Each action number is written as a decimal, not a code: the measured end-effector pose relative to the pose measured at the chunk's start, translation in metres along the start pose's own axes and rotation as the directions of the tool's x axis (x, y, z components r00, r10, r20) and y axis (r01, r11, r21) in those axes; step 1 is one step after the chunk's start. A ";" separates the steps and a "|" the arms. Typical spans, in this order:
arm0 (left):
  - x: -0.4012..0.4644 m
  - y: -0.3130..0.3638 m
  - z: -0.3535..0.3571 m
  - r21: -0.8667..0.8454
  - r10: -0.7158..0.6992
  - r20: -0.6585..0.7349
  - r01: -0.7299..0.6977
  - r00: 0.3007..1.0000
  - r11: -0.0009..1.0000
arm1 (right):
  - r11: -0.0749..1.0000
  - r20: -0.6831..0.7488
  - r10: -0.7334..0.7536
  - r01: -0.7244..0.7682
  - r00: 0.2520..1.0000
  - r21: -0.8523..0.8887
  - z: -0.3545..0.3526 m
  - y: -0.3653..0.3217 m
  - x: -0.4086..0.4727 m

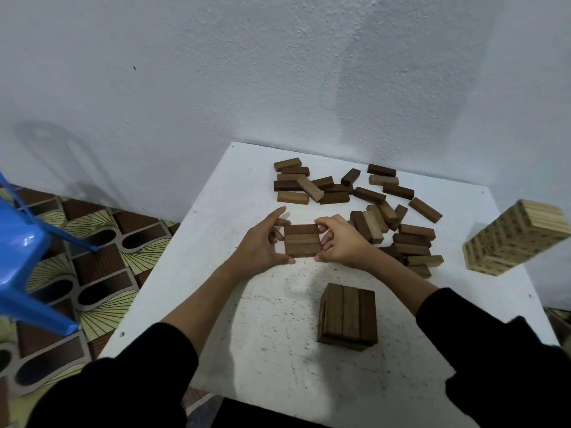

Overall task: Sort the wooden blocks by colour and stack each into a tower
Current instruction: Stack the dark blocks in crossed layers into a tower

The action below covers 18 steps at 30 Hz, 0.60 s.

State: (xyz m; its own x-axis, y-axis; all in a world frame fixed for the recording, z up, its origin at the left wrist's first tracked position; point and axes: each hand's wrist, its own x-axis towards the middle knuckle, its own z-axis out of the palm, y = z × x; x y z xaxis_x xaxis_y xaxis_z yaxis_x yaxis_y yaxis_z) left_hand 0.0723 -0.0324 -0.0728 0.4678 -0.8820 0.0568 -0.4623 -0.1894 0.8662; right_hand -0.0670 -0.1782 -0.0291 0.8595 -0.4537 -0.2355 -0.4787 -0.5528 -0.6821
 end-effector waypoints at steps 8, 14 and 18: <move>0.000 0.000 -0.001 -0.003 0.000 -0.002 0.000 1.000 1.000 | 1.000 -0.001 -0.006 0.006 1.000 -0.011 0.000 0.000 0.000; 0.000 0.000 0.000 -0.013 0.002 -0.005 -0.002 1.000 1.000 | 1.000 -0.004 -0.011 0.011 1.000 -0.018 0.000 0.000 0.000; 0.000 -0.001 0.000 -0.008 0.006 -0.008 -0.006 1.000 1.000 | 1.000 -0.010 -0.010 0.010 1.000 -0.024 0.001 0.000 0.000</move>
State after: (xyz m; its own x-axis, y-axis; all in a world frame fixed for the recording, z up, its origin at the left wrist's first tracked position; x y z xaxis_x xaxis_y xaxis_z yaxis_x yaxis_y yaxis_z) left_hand 0.0726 -0.0319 -0.0732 0.4707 -0.8798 0.0656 -0.4587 -0.1806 0.8701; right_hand -0.0666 -0.1774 -0.0299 0.8626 -0.4547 -0.2217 -0.4742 -0.5742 -0.6674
